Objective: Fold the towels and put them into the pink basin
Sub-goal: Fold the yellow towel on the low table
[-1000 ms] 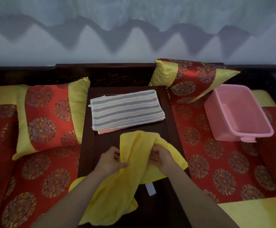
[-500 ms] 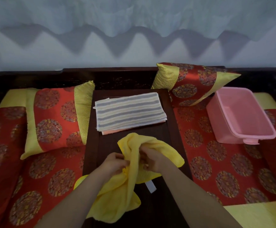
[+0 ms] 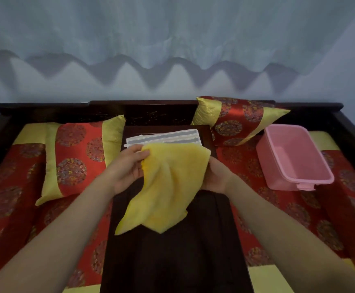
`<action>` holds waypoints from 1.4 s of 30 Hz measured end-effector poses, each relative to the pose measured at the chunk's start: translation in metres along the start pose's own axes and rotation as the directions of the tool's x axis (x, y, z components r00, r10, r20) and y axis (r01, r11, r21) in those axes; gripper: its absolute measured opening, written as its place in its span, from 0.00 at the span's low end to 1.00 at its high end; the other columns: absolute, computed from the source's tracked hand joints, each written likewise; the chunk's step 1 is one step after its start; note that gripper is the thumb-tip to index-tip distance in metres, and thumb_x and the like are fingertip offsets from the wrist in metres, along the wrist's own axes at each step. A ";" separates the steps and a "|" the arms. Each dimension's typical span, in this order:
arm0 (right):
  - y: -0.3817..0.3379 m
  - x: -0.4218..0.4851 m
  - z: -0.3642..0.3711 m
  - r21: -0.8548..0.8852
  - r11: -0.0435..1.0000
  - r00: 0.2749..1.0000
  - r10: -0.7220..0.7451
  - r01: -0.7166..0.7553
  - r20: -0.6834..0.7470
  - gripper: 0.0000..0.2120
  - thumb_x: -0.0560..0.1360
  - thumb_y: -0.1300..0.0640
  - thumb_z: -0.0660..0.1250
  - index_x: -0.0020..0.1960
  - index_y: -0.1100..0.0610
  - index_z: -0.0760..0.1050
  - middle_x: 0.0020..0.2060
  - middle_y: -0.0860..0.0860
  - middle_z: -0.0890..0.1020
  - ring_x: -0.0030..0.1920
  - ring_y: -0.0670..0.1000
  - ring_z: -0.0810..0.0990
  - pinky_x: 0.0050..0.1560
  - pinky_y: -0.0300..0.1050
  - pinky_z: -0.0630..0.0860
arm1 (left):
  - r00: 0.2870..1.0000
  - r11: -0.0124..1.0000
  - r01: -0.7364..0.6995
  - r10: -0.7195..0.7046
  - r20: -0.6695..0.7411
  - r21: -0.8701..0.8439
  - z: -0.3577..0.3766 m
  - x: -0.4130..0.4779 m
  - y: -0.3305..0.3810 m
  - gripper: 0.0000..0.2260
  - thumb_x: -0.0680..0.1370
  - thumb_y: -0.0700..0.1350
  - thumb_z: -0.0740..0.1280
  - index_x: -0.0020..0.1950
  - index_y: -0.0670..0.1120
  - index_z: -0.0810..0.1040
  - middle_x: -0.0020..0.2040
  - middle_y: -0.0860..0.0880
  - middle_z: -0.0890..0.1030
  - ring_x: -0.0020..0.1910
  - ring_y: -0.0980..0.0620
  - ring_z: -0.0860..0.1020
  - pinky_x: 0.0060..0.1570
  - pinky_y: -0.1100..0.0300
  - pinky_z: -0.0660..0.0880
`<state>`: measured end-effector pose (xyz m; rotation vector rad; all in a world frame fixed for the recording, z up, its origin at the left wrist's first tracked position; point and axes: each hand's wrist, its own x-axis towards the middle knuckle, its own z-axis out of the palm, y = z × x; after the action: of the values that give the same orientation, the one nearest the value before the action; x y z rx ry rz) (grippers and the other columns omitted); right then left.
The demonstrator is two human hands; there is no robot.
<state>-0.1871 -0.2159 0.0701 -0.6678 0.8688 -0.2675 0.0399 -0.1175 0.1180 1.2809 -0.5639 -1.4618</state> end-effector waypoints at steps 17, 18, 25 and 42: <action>0.041 0.000 0.025 -0.206 0.973 0.995 0.098 -0.102 -0.031 0.09 0.75 0.49 0.66 0.42 0.54 0.75 0.27 0.47 0.67 0.26 0.44 0.62 0.25 0.35 0.58 | 0.969 0.970 -0.242 0.240 -0.052 -0.025 -0.009 -0.029 0.081 0.06 0.79 0.38 0.59 0.52 0.43 0.75 0.39 0.49 0.80 0.34 0.57 0.81 0.33 0.63 0.79; 0.042 0.003 0.029 -0.227 0.970 0.996 0.076 -0.087 -0.054 0.07 0.73 0.51 0.68 0.42 0.54 0.75 0.30 0.47 0.70 0.28 0.44 0.64 0.27 0.36 0.60 | 0.970 0.971 -0.240 0.238 -0.052 -0.024 -0.008 -0.029 0.081 0.06 0.80 0.38 0.60 0.51 0.43 0.75 0.38 0.50 0.81 0.34 0.57 0.81 0.33 0.63 0.79; 0.018 0.011 0.044 -0.234 0.970 0.997 0.057 -0.068 -0.056 0.11 0.70 0.46 0.72 0.44 0.53 0.79 0.30 0.46 0.74 0.31 0.44 0.69 0.35 0.39 0.66 | 0.962 0.962 -0.246 0.257 -0.088 0.117 -0.016 -0.027 0.091 0.05 0.79 0.38 0.62 0.46 0.46 0.75 0.39 0.49 0.78 0.35 0.56 0.78 0.32 0.63 0.79; -0.023 0.033 0.072 -0.508 0.853 0.965 -0.019 -0.121 -0.261 0.32 0.69 0.34 0.67 0.64 0.55 0.73 0.60 0.51 0.79 0.62 0.51 0.74 0.63 0.62 0.65 | 0.917 0.901 -0.361 0.389 -0.082 0.240 -0.003 -0.023 0.157 0.06 0.76 0.40 0.67 0.42 0.49 0.74 0.30 0.54 0.78 0.27 0.59 0.76 0.27 0.66 0.76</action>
<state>-0.1095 -0.2180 0.0981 -1.1325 1.2274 -0.0631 0.1017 -0.1468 0.2616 1.3376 -0.8543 -1.0078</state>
